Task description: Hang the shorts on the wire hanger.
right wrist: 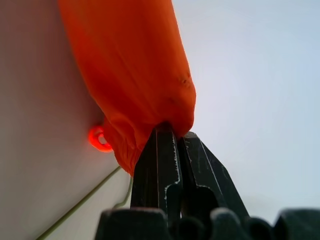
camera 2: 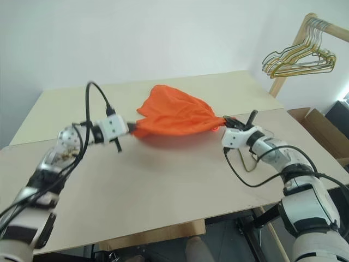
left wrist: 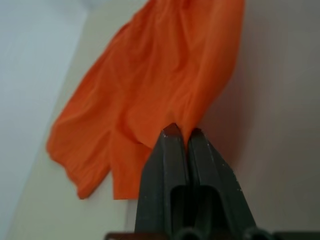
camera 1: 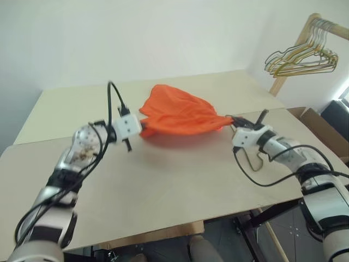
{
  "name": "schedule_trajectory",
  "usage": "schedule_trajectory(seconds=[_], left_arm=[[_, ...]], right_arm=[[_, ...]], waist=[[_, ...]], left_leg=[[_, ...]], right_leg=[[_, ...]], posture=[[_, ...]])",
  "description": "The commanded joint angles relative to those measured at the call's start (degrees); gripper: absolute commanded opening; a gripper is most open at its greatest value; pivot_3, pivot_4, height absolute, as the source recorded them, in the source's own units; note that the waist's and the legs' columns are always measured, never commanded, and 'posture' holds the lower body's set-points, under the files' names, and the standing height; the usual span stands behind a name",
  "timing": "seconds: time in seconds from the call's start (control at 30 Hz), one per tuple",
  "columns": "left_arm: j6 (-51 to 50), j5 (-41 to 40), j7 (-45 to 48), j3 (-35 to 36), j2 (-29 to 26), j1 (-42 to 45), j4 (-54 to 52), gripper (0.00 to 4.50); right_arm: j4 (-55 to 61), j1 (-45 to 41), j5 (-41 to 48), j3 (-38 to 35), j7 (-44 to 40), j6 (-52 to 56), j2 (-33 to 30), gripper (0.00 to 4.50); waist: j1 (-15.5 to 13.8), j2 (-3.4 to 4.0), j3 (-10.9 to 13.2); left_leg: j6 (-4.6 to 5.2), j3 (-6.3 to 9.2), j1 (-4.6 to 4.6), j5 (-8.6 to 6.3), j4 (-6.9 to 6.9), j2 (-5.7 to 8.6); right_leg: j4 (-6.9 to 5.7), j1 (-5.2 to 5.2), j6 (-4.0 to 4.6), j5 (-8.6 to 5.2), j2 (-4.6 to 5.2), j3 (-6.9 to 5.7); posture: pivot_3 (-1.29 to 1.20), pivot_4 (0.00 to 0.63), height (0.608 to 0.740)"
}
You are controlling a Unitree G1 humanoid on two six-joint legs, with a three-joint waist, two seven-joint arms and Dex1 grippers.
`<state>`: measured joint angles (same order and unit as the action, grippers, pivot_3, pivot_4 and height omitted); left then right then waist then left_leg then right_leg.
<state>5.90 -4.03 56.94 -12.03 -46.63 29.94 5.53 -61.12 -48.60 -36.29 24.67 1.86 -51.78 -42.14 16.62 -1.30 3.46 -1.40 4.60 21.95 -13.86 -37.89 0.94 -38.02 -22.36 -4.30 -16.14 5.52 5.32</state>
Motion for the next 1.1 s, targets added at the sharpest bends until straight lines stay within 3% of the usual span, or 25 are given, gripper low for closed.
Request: schedule_trajectory(seconds=[0.03, 0.2, 0.27, 0.4, 0.6, 0.73, 0.97, 1.0, 1.1], left_arm=[[-3.48, -5.19, 9.66, 3.4, -8.48, -5.5, -12.85, 0.0], [-2.43, -7.16, 19.45, 5.09, -19.82, -16.06, -21.82, 0.0], [-4.03, -9.62, 21.63, 6.43, -22.82, -21.02, -26.72, 0.0], [-9.93, -12.91, 20.09, 7.75, -23.49, -27.1, -34.8, 0.0], [-13.44, -9.37, 17.16, 4.9, -20.9, -25.91, -36.21, 0.0], [-15.27, -8.57, 17.13, 3.56, -20.04, -24.33, -36.71, 0.95], [-14.1, -9.37, 18.45, 4.91, -19.59, -22.89, -35.03, 3.23], [-13.86, -10.21, 18.83, 5.66, -19.48, -22.4, -34.59, 3.28], [-15.37, -16.03, 20.52, 10.97, -19.7, -21.07, -33.2, 3.28]], right_arm=[[3.6, 0.49, -3.07, 1.7, 0.29, -3.48, -1.51, 0.06], [6.08, 2.68, -8.08, 4.27, 1.79, -5.32, -3.15, 0.06], [7.17, 3.62, -10.14, 5.29, 2.65, -5.99, -4.15, 0.06], [9.47, 6.16, -12.03, 6.39, 3.01, -7.5, -6.34, 0.06], [15.99, 10.91, -7.51, 5.11, -2.77, -9.72, -9.56, 0.06], [23.88, 16.92, 1.88, 4.0, -13.45, -9.94, -14.9, 1.06], [39.24, 26.79, 17.84, -1.45, -27.38, -2.53, -22.33, 3.52], [41.71, 28.54, 20.64, -2.52, -29.13, -1.22, -23.68, 3.79], [50.99, 37.17, 33.95, -8.71, -34.02, 8.75, -28.52, 3.79]], waist=[[-0.06, 0.02, -0.01], [-0.76, 0.04, -0.01], [-1.29, 0.04, -0.01], [-2.91, 0.02, 0.01], [-4.5, -0.01, 0.02], [-4.93, -0.01, 0.02], [-4.39, 0.01, 0.0], [-4.52, 0.01, 0.0], [-4.86, 0.01, 0.0]], left_leg=[[0.02, -0.04, -0.35, -0.01, 0.04, 0.0], [0.33, -0.28, -2.51, -0.24, 0.7, -0.06], [0.33, -0.33, -2.62, -0.24, 0.88, -0.14], [0.34, -0.25, -2.52, -0.24, 0.9, -0.22], [0.35, -0.51, -2.63, -0.25, 0.86, -0.19], [0.41, -0.58, -2.55, -0.29, 0.86, -0.23], [0.46, -0.78, -2.61, -0.34, 0.86, -0.42], [0.46, -0.79, -2.63, -0.34, 0.86, -0.44], [0.49, -0.85, -2.54, -0.38, 0.86, -0.52]], right_leg=[[0.08, 0.24, -0.02, -0.02, -0.04, 0.03], [0.4, 2.26, 0.1, -0.33, -0.18, -0.08], [0.44, 2.28, 0.14, -0.34, -0.21, -0.01], [0.48, 2.15, 0.17, -0.36, -0.21, 0.07], [0.48, 2.27, 0.18, -0.36, -0.23, 0.06], [0.58, 2.24, 0.2, -0.37, -0.24, 0.05], [0.56, 2.3, 0.23, -0.35, -0.37, 0.17], [0.56, 2.3, 0.23, -0.35, -0.38, 0.16], [0.62, 2.26, 0.23, -0.36, -0.4, 0.13]], posture=[[-0.1, 0.017, 0.74], [-0.1, 0.019, 0.74], [-0.1, 0.021, 0.74], [-0.11, 0.026, 0.74], [-0.11, 0.026, 0.74], [-0.12, 0.021, 0.74], [-0.16, 0.02, 0.74], [-0.16, 0.021, 0.74], [-0.16, 0.023, 0.74]])
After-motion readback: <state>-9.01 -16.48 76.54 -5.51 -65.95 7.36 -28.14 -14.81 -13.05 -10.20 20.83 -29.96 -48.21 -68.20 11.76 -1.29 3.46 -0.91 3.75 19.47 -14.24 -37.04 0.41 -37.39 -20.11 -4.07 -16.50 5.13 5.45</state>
